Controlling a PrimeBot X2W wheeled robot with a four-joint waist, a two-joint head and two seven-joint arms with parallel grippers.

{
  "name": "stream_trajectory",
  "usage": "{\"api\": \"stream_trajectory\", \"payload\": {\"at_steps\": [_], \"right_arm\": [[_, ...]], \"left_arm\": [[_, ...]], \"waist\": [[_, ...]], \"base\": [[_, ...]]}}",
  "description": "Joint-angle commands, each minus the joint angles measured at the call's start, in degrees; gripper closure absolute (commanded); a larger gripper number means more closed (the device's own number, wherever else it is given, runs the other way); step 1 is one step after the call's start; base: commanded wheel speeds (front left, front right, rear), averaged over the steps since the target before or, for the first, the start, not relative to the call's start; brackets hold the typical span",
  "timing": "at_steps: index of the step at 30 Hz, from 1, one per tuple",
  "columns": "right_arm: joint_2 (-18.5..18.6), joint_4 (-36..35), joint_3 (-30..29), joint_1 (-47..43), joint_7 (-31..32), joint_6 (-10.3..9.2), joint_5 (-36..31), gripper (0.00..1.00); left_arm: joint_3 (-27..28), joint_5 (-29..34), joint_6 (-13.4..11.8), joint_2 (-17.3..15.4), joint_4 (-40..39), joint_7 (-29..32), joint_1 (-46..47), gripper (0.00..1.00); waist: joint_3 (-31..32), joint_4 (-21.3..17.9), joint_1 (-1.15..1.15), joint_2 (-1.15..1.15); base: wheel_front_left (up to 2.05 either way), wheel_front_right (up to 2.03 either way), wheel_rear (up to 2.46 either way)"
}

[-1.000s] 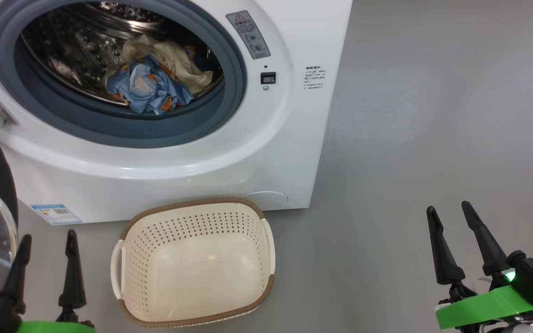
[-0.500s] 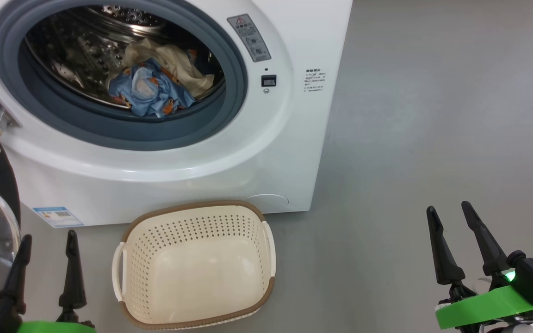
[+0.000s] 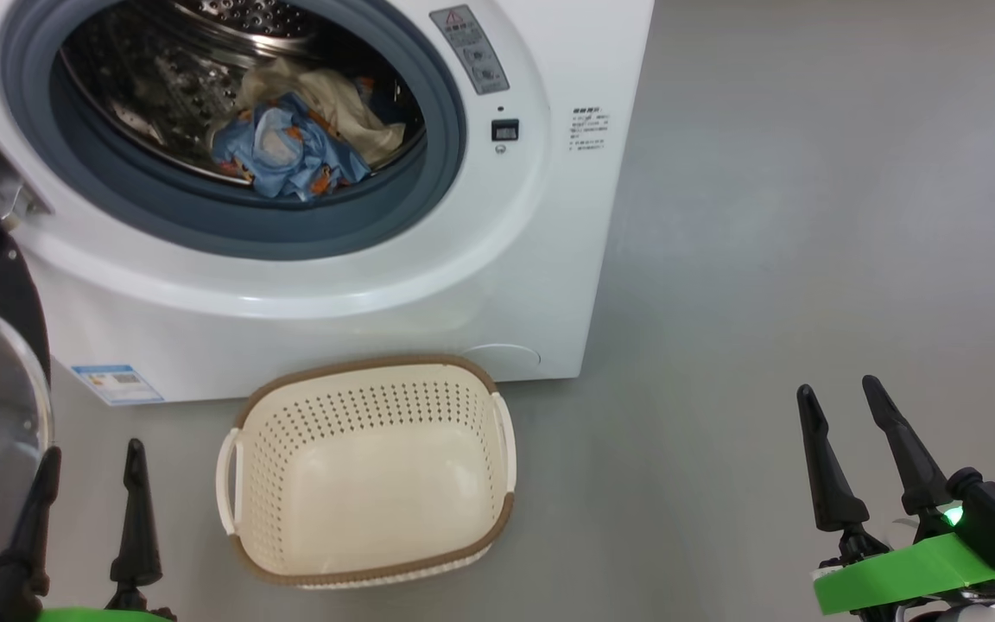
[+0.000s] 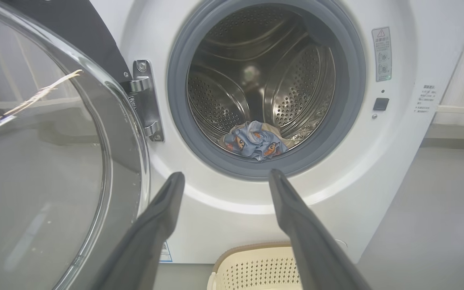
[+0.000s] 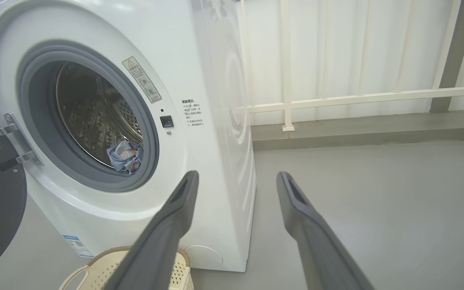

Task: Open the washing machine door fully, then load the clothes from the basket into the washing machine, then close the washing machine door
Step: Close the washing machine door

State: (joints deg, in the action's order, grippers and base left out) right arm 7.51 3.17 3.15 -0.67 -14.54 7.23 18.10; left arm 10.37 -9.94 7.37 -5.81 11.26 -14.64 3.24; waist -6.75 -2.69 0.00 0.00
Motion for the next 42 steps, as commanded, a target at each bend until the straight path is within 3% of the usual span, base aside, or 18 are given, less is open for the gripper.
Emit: {"api": "stream_trajectory", "payload": {"at_steps": [1,12,26,37,42], "right_arm": [[0.91,-1.44,0.62,0.01,-0.46,0.25,0.04,0.00],[1.05,-1.53,0.52,-0.05,-0.46,0.25,0.07,0.00],[1.71,-1.54,0.66,-0.38,-0.46,0.25,-0.01,0.00],[2.47,-1.23,2.33,-0.55,-0.46,0.25,0.21,0.00],[3.05,-0.87,3.41,-0.17,-0.46,0.25,0.41,0.00]], "left_arm": [[2.11,0.64,0.12,-0.71,-1.26,-0.36,0.59,0.00],[1.20,0.00,0.12,-0.87,-2.08,-0.36,0.45,0.00],[1.41,-0.31,0.12,-0.01,-3.10,-0.36,-0.63,0.00],[1.69,-0.43,0.12,1.01,-2.96,-0.36,-1.49,0.00],[1.92,-0.67,0.12,1.50,-3.05,-0.36,-1.74,0.00]], "waist": [[-0.03,0.06,0.00,0.00],[0.11,0.65,0.00,0.00],[1.10,2.72,0.00,0.00],[1.94,7.44,0.00,0.00],[2.12,11.88,0.00,0.00]], "base": [[-1.75,1.75,0.00],[-1.37,1.37,0.00],[-0.11,0.11,0.00],[0.00,0.00,0.00],[0.00,0.00,0.00]]}}
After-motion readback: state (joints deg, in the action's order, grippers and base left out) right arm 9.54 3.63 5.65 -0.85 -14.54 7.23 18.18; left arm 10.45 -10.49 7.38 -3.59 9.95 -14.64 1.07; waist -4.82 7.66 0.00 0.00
